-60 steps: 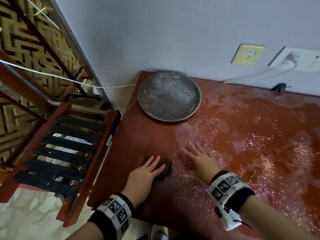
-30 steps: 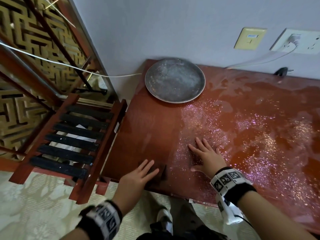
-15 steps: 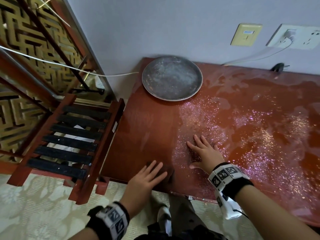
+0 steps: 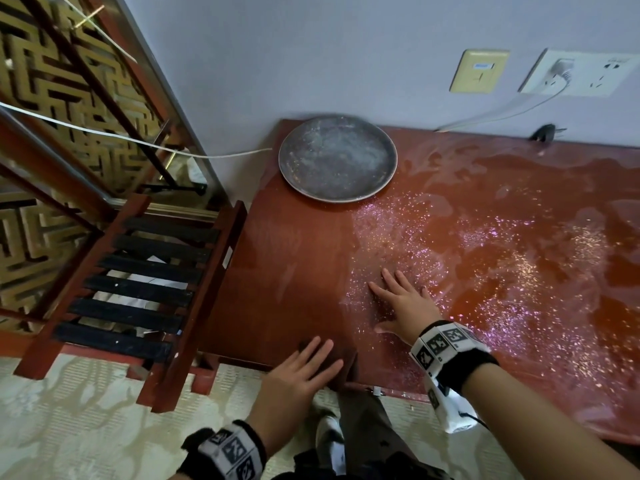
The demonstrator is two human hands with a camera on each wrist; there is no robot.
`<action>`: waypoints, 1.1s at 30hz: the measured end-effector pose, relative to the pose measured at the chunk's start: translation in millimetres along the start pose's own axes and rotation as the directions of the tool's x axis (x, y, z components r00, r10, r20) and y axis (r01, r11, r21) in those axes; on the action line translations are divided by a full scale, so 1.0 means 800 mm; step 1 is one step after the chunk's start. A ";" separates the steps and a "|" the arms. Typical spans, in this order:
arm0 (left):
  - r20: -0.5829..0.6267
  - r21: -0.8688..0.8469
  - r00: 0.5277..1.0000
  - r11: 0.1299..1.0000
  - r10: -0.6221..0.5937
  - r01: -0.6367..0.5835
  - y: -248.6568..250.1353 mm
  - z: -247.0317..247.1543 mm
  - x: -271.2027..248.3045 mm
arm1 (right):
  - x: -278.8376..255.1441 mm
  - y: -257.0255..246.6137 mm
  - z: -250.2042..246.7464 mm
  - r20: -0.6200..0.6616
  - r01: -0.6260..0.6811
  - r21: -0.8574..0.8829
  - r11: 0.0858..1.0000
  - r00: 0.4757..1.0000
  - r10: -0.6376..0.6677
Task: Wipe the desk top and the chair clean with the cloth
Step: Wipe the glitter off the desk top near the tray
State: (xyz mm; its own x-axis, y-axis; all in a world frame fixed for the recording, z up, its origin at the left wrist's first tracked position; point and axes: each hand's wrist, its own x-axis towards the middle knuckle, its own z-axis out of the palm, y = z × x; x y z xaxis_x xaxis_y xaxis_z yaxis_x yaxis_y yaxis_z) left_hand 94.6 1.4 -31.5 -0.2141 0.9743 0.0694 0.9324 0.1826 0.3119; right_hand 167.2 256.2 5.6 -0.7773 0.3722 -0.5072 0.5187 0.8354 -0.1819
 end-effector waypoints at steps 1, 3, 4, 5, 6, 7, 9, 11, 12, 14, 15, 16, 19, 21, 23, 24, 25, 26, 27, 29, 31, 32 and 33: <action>0.018 -0.007 1.000 1.000 0.020 -0.020 0.005 0.003 -0.003 | -0.002 0.000 0.001 -0.002 -0.001 0.001 1.000 1.000 0.001; 0.031 -0.012 0.998 0.999 0.050 -0.049 0.008 0.002 0.010 | -0.005 -0.001 0.003 -0.005 0.002 0.007 1.000 1.000 -0.002; 0.034 -0.002 0.998 0.998 0.055 -0.055 0.007 0.000 0.026 | -0.006 0.000 0.003 -0.007 0.007 0.007 1.000 1.000 -0.007; 0.032 0.015 0.998 0.999 0.048 -0.048 0.007 -0.004 0.044 | -0.007 0.000 0.002 -0.007 0.012 0.004 1.000 1.000 -0.012; 0.041 0.029 0.999 0.999 0.031 -0.033 0.007 -0.008 0.061 | -0.007 0.001 0.001 -0.008 0.016 0.004 1.000 1.000 -0.016; 0.056 0.045 0.998 0.999 0.007 -0.009 0.007 -0.010 0.073 | -0.008 0.003 -0.001 -0.007 0.019 0.005 1.000 1.000 -0.019; 0.083 0.076 0.996 0.997 -0.019 0.013 0.011 -0.009 0.077 | -0.010 0.005 -0.003 -0.007 0.018 0.030 0.999 1.000 -0.018; 0.096 0.056 0.995 0.998 0.013 -0.018 0.018 -0.005 0.056 | -0.017 0.007 -0.002 -0.063 0.015 0.084 0.996 0.998 -0.009; 0.095 0.031 0.995 0.999 0.031 -0.034 0.022 -0.002 0.044 | -0.024 0.007 -0.001 -0.113 0.021 0.113 0.993 0.994 -0.008; 0.084 -0.015 0.995 0.999 0.054 -0.053 0.031 0.003 0.029 | -0.044 0.002 0.008 -0.232 0.064 0.183 0.981 0.972 -0.020; 0.061 -0.020 0.996 0.998 0.064 -0.063 0.035 0.006 0.032 | -0.054 -0.003 0.013 -0.284 0.101 0.213 0.972 0.958 -0.037; 0.041 -0.011 0.997 0.998 0.061 -0.060 0.039 0.006 0.040 | -0.064 -0.010 0.020 -0.311 0.139 0.231 0.963 0.948 -0.062; 0.025 -0.039 0.999 0.998 0.048 -0.047 0.050 -0.004 0.075 | -0.084 -0.034 0.049 -0.360 0.220 0.229 0.948 0.924 -0.128; 0.002 -0.142 0.999 0.989 0.033 -0.033 0.044 -0.009 0.086 | -0.086 -0.042 0.065 -0.429 0.238 0.241 0.941 0.896 -0.117; 0.023 -0.313 1.000 0.950 0.011 -0.004 0.025 -0.009 0.081 | -0.086 -0.046 0.071 -0.421 0.213 0.250 0.945 0.902 -0.092; 0.012 -0.345 1.000 0.938 -0.017 0.021 0.013 -0.012 0.077 | -0.084 -0.048 0.072 -0.437 0.211 0.234 0.949 0.895 -0.091; 0.015 -0.353 0.998 0.933 -0.066 0.067 0.002 -0.019 0.074 | -0.084 -0.050 0.073 -0.454 0.216 0.201 0.955 0.885 -0.104; 0.016 -0.344 0.992 0.931 -0.122 0.120 -0.011 -0.025 0.074 | -0.085 -0.050 0.076 -0.462 0.225 0.155 0.962 0.877 -0.130; 0.041 -0.309 0.983 0.933 -0.180 0.184 -0.022 -0.034 0.075 | -0.088 -0.052 0.078 -0.466 0.227 0.102 0.969 0.871 -0.155; 0.172 -0.175 0.948 0.939 -0.266 0.295 -0.043 -0.046 0.078 | -0.094 -0.056 0.078 -0.483 0.244 -0.012 0.970 0.848 -0.219; 0.294 -0.059 0.899 0.932 -0.325 0.357 -0.055 -0.054 0.083 | -0.100 -0.059 0.079 -0.459 0.245 -0.057 0.968 0.855 -0.243; 0.328 -0.021 0.883 0.931 -0.337 0.363 -0.057 -0.055 0.086 | -0.100 -0.059 0.078 -0.445 0.246 -0.074 0.966 0.859 -0.253; 0.357 -0.001 0.867 0.928 -0.348 0.373 -0.056 -0.056 0.089 | -0.098 -0.058 0.075 -0.424 0.249 -0.082 0.965 0.868 -0.260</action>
State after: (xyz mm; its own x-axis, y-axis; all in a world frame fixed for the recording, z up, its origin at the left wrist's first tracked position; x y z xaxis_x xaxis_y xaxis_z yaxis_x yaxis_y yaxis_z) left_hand 24.8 56.6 1.7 -0.4062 0.8281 -0.3863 0.7849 0.5327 0.3166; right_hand 225.4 164.2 3.5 -0.9600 0.2775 -0.0360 0.2781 0.9320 -0.2324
